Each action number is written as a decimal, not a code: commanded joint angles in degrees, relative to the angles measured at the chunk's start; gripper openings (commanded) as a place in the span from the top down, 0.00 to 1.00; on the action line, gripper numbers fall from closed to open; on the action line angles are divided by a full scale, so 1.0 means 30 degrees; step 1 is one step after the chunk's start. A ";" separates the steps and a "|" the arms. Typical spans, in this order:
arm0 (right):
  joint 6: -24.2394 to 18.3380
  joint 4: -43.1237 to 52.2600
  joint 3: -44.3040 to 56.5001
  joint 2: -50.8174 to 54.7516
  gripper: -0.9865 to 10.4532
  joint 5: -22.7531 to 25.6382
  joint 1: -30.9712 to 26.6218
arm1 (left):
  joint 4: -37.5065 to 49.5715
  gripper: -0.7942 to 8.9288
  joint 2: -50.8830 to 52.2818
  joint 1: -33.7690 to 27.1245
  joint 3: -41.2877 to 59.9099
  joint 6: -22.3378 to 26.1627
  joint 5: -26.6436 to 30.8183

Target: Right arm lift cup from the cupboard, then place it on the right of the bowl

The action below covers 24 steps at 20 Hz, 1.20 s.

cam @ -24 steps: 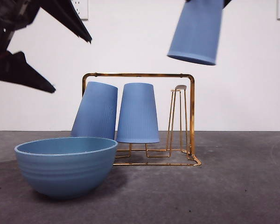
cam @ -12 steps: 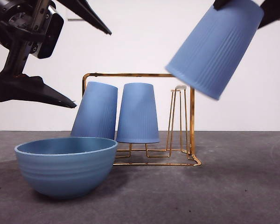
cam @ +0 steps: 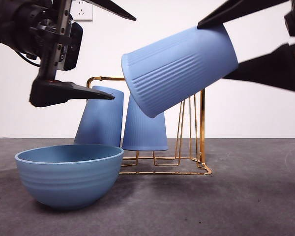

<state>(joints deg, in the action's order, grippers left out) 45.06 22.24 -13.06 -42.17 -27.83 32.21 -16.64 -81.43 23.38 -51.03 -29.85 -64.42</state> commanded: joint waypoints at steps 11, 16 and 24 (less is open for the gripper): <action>0.3818 0.7337 0.0648 -0.4794 0.75 0.1246 0.2142 | 0.2557 0.53 -0.0590 0.0095 -0.0328 -0.3191 -0.0539; 0.4379 0.9173 0.0641 -0.6105 0.75 0.1282 0.2397 | 0.2565 0.65 -0.0583 0.0146 -0.0328 -0.3439 -0.0750; 0.4852 1.0520 0.0641 -0.6951 0.75 0.1297 0.2973 | 0.2448 0.91 -0.0583 0.0342 -0.0328 -0.3439 -0.1275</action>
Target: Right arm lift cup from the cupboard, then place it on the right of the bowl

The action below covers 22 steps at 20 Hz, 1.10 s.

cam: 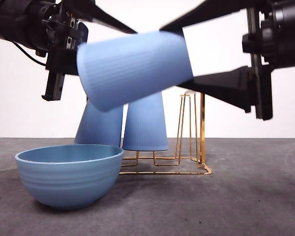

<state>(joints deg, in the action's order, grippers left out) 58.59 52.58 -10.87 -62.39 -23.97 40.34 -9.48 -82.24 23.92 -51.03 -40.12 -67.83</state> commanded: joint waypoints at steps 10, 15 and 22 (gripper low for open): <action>0.0925 0.0401 -0.0087 -0.0197 0.44 -0.0321 0.0270 | 0.0124 0.91 -0.0299 0.0175 -0.0328 0.0124 -0.0911; 0.1013 0.0087 -0.0095 0.0219 0.34 -0.1566 0.0036 | 0.0124 0.91 -0.0291 0.0175 -0.0452 0.0029 -0.0874; 0.0852 -0.4014 -0.0328 0.2273 0.34 -0.1392 -0.0984 | -0.0539 0.91 -0.0291 0.0539 -0.1435 -0.0379 0.0925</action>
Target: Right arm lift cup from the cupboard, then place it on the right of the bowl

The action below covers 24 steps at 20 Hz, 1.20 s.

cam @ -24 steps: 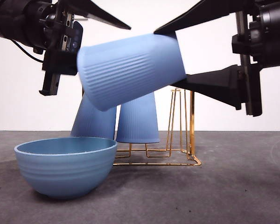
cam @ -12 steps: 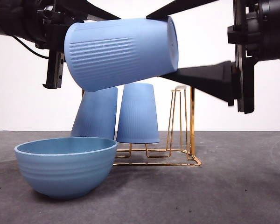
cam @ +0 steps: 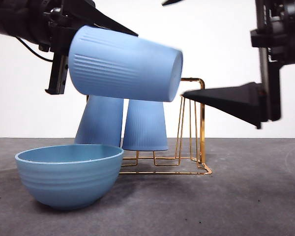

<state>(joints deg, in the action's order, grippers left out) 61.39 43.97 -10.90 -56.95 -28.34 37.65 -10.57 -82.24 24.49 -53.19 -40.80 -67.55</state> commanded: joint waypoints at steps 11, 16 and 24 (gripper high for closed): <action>-0.5071 -1.5285 -0.3432 0.5909 0.35 0.3818 -0.0430 | -0.6900 0.91 -0.1275 0.3534 -0.4459 0.4430 0.7686; -0.6761 -2.0509 -0.5158 0.8437 0.35 0.6127 -0.0058 | -0.9114 0.91 -0.2973 0.5085 -0.7104 0.5770 1.0193; -0.8735 -2.9019 -0.7460 1.3070 0.35 0.9435 0.0809 | -1.3580 0.91 -0.7257 0.8247 -1.2437 0.9180 1.5555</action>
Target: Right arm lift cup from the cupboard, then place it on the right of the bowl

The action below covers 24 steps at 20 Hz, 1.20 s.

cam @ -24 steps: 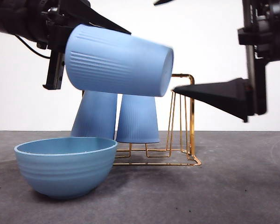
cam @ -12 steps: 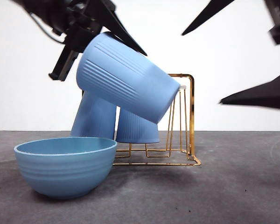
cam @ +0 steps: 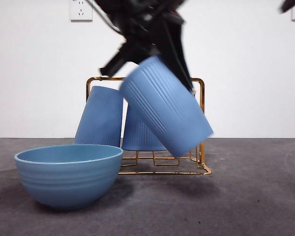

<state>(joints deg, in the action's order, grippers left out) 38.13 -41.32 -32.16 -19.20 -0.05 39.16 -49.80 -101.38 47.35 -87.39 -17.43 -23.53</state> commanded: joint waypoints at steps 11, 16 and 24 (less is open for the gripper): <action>-0.3563 -0.8276 -0.5501 0.3351 0.35 -0.0692 0.0794 | -0.4109 0.91 -0.5479 0.3002 -0.5078 0.3679 0.7512; -0.3585 -0.8539 -0.5712 0.3351 0.35 -0.0685 0.0794 | -0.4058 0.91 -0.6186 0.3242 -0.5078 0.4102 0.7526; -0.3417 -0.8539 -0.5712 0.3351 0.35 -0.0328 0.0794 | -0.3898 0.46 -0.5719 0.3322 -0.5093 0.3927 0.7526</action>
<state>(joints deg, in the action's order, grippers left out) 28.32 -67.13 -48.60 -9.13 -1.28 41.10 -61.47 -118.43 56.47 -101.30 -5.96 -1.06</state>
